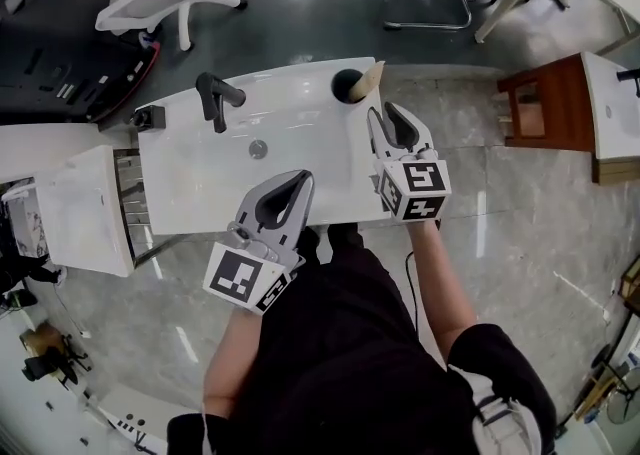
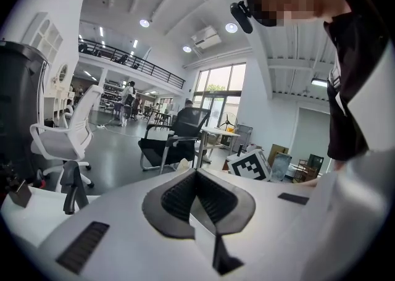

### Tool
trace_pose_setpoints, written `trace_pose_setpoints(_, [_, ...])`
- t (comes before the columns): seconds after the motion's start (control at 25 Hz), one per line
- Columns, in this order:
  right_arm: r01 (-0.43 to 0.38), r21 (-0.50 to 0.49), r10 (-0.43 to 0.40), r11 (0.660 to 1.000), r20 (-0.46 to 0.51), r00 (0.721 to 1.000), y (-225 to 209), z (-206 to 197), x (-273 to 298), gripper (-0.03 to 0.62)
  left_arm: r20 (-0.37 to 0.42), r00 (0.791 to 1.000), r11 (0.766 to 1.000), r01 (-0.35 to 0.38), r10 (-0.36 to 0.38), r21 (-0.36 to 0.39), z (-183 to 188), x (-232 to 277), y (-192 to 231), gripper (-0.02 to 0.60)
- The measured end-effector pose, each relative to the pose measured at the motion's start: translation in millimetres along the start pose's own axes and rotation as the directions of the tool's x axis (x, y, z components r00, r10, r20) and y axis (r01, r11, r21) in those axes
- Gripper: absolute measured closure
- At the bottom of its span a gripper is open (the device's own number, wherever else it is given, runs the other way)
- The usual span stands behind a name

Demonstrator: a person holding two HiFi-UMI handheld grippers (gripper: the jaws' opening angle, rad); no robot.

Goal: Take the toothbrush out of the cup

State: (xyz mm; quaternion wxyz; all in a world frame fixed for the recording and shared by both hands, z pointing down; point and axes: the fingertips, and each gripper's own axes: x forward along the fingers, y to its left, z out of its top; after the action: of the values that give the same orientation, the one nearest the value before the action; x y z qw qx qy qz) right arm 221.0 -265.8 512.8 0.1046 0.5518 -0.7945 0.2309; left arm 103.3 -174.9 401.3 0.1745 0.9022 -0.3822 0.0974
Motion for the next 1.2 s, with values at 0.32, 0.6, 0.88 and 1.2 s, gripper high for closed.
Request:
trace_pose_setpoints(0.32, [0.002, 0.007, -0.002, 1.0, -0.025, 1.0, -8, -5, 38, 0.425, -0.032, 0.998, 0.999, -0.051, 0.05, -0.019, -8, -5, 8, 0.568])
trace_pose_setpoints(0.6, [0.028, -0.011, -0.028, 1.0, -0.048, 0.998, -17, -9, 61, 0.425, -0.046, 0.995, 0.995, -0.089, 0.088, -0.036, -15, -15, 11, 0.568])
trace_pose_setpoints(0.88, [0.042, -0.017, -0.043, 0.999, -0.046, 0.998, -21, -9, 69, 0.463, -0.052, 0.992, 0.991, -0.12, 0.118, -0.052, -21, -24, 14, 0.568])
trace_pose_setpoints(1.2, [0.058, -0.023, -0.059, 0.998, -0.032, 0.998, -19, -7, 69, 0.544, -0.061, 0.99, 0.989, -0.134, 0.13, -0.061, -27, -33, 11, 0.568])
